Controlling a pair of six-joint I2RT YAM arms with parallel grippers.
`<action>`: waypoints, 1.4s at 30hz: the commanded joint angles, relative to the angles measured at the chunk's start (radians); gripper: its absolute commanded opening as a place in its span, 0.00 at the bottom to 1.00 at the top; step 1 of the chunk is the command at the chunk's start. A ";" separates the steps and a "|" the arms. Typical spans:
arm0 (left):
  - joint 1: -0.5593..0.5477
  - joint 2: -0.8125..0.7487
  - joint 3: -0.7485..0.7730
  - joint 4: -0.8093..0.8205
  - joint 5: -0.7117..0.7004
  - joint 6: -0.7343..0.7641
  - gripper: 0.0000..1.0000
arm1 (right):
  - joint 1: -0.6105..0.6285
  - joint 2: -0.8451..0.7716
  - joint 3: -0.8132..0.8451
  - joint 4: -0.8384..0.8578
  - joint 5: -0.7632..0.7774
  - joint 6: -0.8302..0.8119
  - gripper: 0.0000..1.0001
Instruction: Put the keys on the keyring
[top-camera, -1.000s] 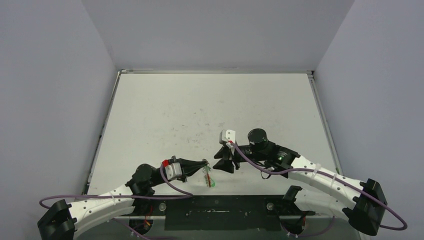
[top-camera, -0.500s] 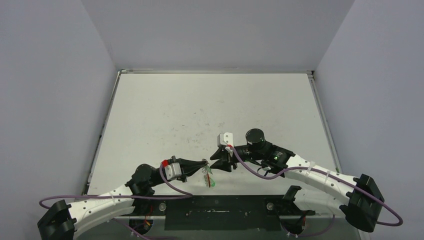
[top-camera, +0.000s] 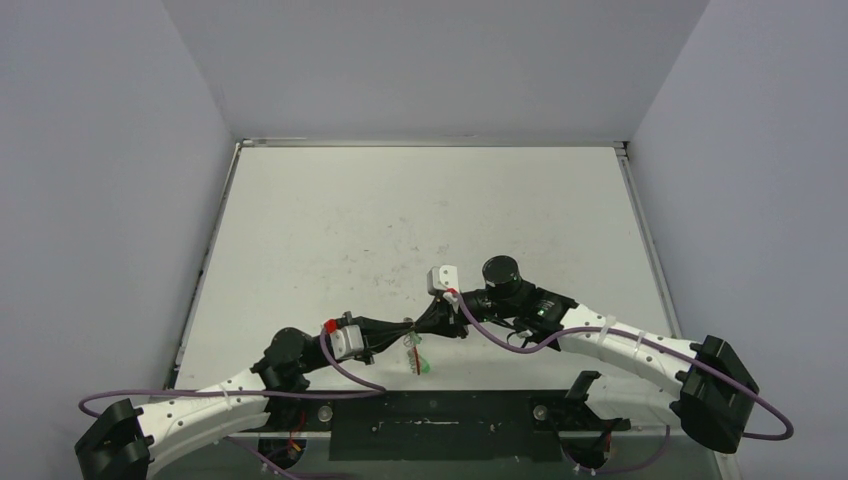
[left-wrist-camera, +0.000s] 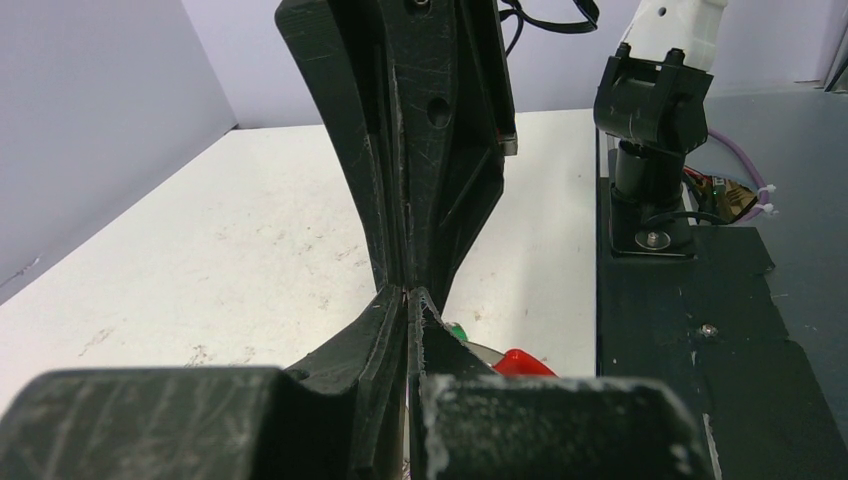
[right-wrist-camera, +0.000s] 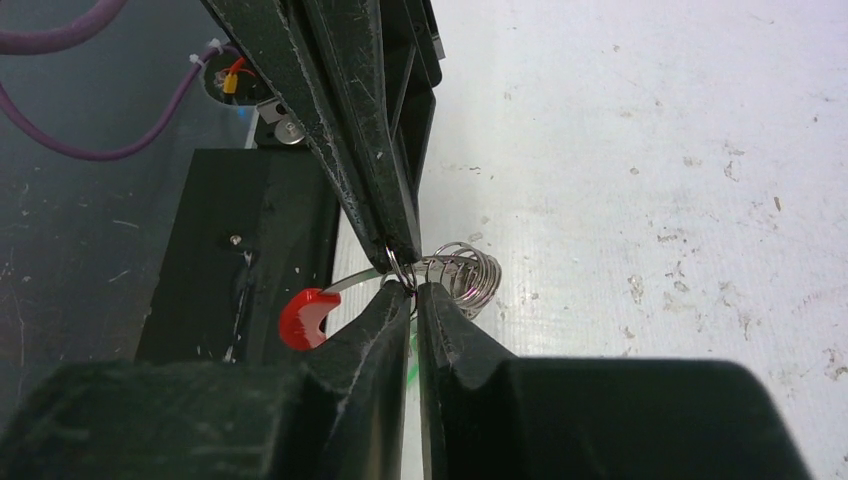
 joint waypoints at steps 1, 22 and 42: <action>-0.002 -0.005 0.023 0.074 0.012 -0.011 0.00 | 0.006 -0.004 0.024 0.073 -0.033 -0.005 0.04; -0.002 -0.238 0.081 -0.372 -0.123 0.038 0.42 | 0.041 0.037 0.325 -0.606 0.223 -0.106 0.00; -0.004 0.029 0.254 -0.574 -0.065 0.067 0.41 | 0.106 0.143 0.417 -0.580 0.301 -0.046 0.00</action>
